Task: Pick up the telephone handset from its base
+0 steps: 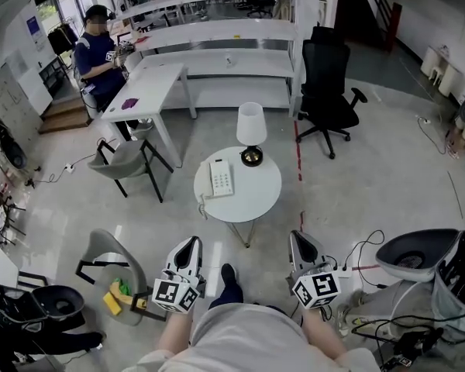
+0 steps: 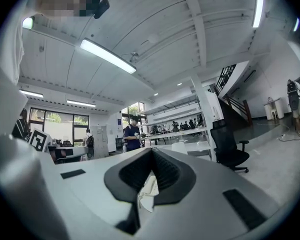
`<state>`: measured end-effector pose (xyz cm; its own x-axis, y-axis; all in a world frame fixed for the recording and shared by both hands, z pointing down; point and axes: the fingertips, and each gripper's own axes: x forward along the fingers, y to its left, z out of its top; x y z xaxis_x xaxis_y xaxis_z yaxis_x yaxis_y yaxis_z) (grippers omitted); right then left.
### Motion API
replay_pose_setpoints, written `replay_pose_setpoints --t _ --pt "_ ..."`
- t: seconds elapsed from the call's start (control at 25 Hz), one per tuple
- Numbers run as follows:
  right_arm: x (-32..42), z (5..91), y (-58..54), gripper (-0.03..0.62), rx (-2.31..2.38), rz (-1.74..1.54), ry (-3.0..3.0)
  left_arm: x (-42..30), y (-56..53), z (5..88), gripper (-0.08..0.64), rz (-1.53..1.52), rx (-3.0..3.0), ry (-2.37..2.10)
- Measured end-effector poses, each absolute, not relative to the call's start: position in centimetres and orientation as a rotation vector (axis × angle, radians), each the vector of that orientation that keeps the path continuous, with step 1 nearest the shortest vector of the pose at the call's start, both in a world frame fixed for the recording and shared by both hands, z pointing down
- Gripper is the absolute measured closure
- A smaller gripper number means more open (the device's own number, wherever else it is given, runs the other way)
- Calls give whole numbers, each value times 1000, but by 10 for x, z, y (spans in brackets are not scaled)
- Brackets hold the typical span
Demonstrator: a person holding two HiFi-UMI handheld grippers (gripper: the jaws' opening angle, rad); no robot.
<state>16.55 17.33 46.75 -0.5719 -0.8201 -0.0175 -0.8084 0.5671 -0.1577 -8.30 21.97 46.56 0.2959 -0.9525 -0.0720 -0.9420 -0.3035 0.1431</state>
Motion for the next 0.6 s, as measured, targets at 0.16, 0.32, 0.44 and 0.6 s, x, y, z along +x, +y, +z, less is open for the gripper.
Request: replay_pose_setpoints --t 0.16,0.32,0.44,0.6 --pt "161 469 153 584 -1397 -201 2717 -85 201 468 538 -225 2460 -1808" --pt "154 471 131 584 -1385 -200 2731 -89 178 471 538 -219 2462 -1806" --pt "146 475 111 584 -1389 -208 2740 -97 157 475 538 -224 2449 -1800" --pt "134 478 79 584 -1398 -223 2746 -108 126 476 538 -204 2451 -1796"
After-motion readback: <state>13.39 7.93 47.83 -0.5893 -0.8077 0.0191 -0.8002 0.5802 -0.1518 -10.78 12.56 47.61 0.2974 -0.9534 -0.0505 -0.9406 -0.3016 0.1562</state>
